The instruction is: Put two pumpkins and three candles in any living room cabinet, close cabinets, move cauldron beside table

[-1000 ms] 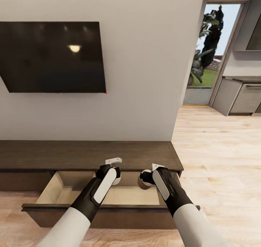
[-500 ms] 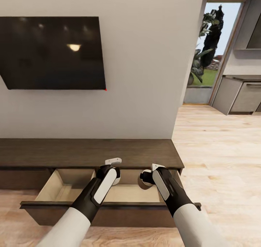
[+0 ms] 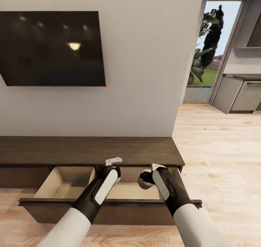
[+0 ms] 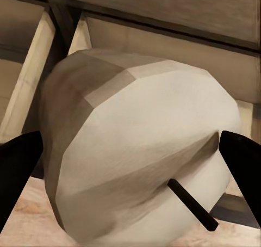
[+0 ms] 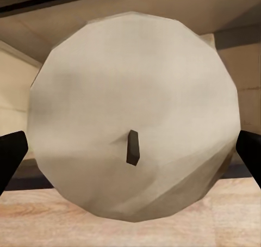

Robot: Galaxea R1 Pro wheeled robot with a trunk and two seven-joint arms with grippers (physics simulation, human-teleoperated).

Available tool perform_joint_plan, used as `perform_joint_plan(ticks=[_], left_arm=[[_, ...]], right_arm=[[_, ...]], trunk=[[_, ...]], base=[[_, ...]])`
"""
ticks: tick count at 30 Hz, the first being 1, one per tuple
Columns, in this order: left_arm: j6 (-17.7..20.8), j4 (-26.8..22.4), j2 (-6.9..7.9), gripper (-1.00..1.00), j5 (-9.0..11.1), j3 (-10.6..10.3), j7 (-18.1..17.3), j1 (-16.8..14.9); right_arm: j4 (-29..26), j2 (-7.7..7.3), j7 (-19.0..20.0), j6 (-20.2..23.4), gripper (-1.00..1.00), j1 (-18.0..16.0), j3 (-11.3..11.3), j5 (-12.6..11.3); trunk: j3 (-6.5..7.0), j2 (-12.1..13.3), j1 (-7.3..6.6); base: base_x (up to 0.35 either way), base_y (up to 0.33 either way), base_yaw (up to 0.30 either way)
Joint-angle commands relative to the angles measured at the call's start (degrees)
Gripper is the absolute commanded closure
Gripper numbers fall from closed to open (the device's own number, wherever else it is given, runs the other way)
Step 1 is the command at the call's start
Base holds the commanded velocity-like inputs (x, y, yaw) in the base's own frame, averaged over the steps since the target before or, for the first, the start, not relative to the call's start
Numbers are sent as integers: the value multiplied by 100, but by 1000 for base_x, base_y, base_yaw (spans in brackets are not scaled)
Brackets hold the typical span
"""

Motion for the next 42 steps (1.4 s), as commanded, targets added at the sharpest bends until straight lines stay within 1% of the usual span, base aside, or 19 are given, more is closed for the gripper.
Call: perform_joint_plan(ticks=[1,3,5,7,9,22,29,39,42], left_arm=[[0,-3,0,100,21,-92,54,-5],[-84,1,0,100,21,-295,48,-5],[-208,7,0,100,26,-430,39,-5],[-299,38,0,100,29,-534,30,-5],[-329,83,0,100,30,-570,24,-5],[-339,88,0,100,27,-592,1,-5],[-331,75,0,100,43,-597,-5,-5],[-327,100,0,100,73,-587,-12,-5],[-327,107,0,100,67,-590,-9,-5]], right_arm=[[-7,0,-52,4,100,-4,7,-53],[-6,0,-52,-8,100,-4,6,-53],[-3,0,-52,-106,100,-4,5,-53],[11,0,-52,-278,100,-4,5,-62],[17,0,-52,-344,100,-5,5,-68],[20,-4,-52,-401,100,-13,-47,-70],[20,-12,-52,-402,100,-13,-48,-70],[20,-7,-52,-398,100,-13,-48,-70],[19,-7,-52,-390,100,-13,-48,-70]], trunk=[[-24,-45,22],[-60,-125,66],[-96,-205,110],[-132,-285,154],[-168,-365,198],[-401,-887,483],[-401,-887,483],[-401,-887,483],[-401,-887,483]], base=[[0,0,0],[0,0,0],[0,0,0],[0,0,0],[0,0,0],[0,0,0],[3,0,0],[103,0,0],[230,0,0]])
